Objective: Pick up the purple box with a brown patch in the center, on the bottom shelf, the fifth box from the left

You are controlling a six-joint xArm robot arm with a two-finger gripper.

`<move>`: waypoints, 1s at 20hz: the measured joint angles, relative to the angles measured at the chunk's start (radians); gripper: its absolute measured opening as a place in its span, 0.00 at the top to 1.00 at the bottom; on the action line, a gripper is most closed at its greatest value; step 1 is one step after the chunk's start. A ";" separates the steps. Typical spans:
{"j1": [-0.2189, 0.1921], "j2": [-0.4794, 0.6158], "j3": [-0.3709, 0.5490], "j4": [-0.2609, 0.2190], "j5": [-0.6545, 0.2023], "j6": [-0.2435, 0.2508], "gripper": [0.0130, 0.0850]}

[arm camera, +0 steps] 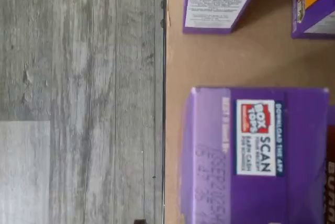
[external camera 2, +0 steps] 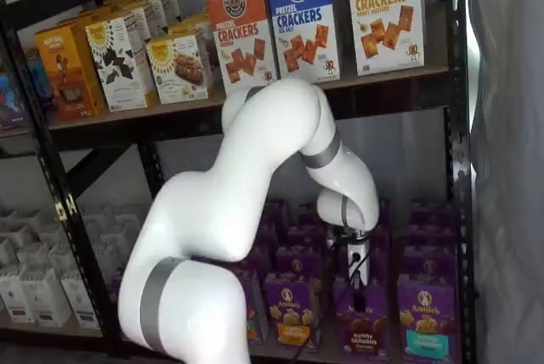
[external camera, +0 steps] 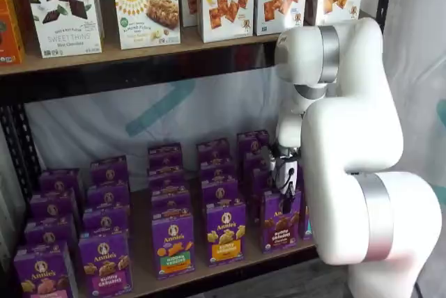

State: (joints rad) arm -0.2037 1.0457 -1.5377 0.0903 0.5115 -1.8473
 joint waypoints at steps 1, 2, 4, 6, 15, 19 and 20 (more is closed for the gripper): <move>0.001 0.001 0.001 0.001 -0.003 -0.001 0.00; 0.002 0.003 0.001 0.002 -0.004 -0.001 0.00; 0.004 0.005 0.001 0.000 -0.006 0.003 0.00; 0.005 0.006 0.003 -0.002 -0.008 0.006 0.00; 0.008 0.000 0.010 0.002 -0.001 0.006 0.28; 0.010 -0.004 0.014 0.004 0.001 0.006 0.39; 0.011 -0.005 0.015 0.003 0.000 0.008 0.39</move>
State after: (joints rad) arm -0.1931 1.0404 -1.5226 0.0933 0.5115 -1.8397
